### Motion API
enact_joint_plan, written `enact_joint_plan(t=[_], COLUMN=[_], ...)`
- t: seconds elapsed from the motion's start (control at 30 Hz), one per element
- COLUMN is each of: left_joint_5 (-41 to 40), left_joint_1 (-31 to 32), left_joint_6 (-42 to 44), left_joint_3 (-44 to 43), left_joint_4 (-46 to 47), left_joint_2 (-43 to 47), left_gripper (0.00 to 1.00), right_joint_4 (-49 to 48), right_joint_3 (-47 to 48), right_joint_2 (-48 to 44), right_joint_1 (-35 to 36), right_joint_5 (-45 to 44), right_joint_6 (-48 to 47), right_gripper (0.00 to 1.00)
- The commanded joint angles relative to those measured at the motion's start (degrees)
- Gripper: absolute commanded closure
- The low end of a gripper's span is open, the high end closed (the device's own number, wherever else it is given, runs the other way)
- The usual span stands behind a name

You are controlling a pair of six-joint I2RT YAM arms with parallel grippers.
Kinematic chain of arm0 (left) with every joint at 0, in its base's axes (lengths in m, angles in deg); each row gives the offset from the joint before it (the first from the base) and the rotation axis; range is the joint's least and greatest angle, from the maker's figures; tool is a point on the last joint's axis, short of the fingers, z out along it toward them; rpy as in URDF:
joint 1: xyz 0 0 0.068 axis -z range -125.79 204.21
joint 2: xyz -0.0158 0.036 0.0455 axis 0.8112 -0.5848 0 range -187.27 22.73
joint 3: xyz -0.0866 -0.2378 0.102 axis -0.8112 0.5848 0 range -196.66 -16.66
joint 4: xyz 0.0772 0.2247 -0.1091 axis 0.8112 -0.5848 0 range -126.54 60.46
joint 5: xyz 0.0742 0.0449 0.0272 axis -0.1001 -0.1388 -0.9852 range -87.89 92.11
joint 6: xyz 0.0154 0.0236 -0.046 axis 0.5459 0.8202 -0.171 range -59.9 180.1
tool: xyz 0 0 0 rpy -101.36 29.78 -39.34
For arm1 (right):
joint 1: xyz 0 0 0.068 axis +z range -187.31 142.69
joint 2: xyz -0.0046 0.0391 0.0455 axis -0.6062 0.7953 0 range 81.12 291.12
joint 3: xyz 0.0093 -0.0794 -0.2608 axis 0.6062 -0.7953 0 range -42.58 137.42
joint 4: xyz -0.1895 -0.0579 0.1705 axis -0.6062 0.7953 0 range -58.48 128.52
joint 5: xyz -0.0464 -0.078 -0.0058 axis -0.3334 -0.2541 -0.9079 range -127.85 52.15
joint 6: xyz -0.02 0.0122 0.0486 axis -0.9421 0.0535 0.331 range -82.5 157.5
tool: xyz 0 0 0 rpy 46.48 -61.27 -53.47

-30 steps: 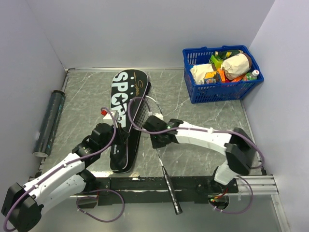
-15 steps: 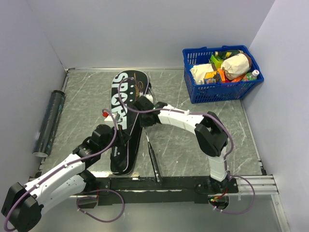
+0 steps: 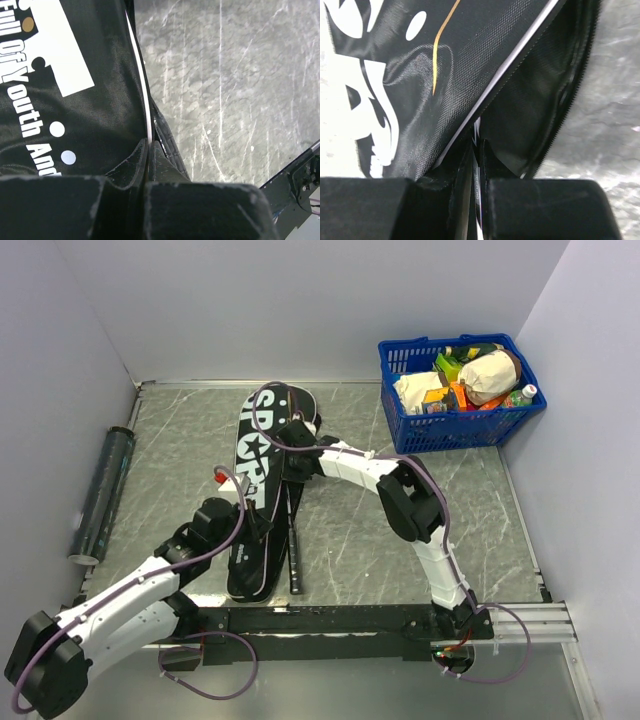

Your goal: Pack up the badminton gear

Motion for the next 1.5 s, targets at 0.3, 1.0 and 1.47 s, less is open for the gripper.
enact_joint_plan(t=[0.3, 1.0, 1.47], left_joint_5=[2.44, 1.38, 1.56], left_joint_1=[0.20, 0.29, 0.20], left_joint_6=[0.48, -0.48, -0.92], left_joint_3=[-1.86, -2.74, -1.42], left_joint_4=[5.05, 5.76, 5.58], left_joint_2=[-2.37, -2.37, 0.35], left_gripper=[0.99, 0.99, 0.99], right_joint_4=[-14.20, -26.33, -30.55], right_joint_3=[-19.17, -59.27, -59.80], right_joint_2=[-15.03, -45.54, -41.95], right_joint_1=[-0.18, 2.81, 9.84], right_joint_5=[2.04, 23.31, 21.20], right_joint_6=[1.70, 4.42, 7.76], right_gripper=[0.51, 0.50, 0.50])
